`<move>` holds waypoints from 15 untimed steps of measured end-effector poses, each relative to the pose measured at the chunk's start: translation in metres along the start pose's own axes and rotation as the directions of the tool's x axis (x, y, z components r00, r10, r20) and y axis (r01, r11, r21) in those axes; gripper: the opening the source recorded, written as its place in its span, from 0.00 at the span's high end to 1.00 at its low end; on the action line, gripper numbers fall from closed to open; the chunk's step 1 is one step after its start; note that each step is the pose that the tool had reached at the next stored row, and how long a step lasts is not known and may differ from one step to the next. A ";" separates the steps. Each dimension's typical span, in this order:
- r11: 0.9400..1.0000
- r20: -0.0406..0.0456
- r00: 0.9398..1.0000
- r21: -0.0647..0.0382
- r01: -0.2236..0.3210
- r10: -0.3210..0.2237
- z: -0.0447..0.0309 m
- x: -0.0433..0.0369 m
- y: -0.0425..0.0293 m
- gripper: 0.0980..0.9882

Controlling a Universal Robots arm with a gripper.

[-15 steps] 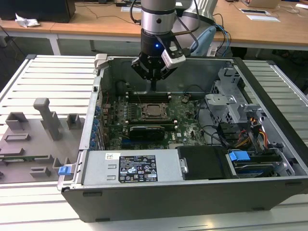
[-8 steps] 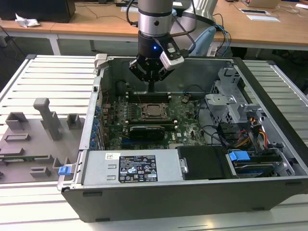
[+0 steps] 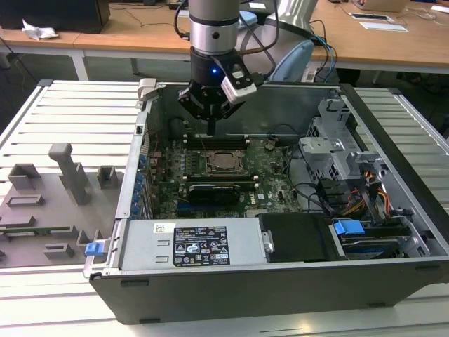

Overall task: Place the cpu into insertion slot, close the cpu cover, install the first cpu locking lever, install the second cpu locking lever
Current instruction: 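Install the first cpu locking lever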

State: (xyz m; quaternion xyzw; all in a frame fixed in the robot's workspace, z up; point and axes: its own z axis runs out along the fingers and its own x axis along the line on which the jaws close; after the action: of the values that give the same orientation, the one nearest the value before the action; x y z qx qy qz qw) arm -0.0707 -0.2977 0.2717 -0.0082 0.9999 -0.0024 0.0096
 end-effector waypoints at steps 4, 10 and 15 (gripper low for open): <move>1.000 0.000 1.000 0.000 0.000 0.000 0.0034 0.0051 -0.0013 0.99; 1.000 0.000 1.000 0.000 0.000 0.000 0.0068 0.0269 -0.0018 0.99; 1.000 0.000 1.000 0.000 0.001 -0.001 0.0099 0.0380 -0.0016 0.99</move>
State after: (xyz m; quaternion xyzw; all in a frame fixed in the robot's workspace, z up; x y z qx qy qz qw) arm -0.1084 -0.3000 0.2610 -0.0088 0.9999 -0.0024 0.0096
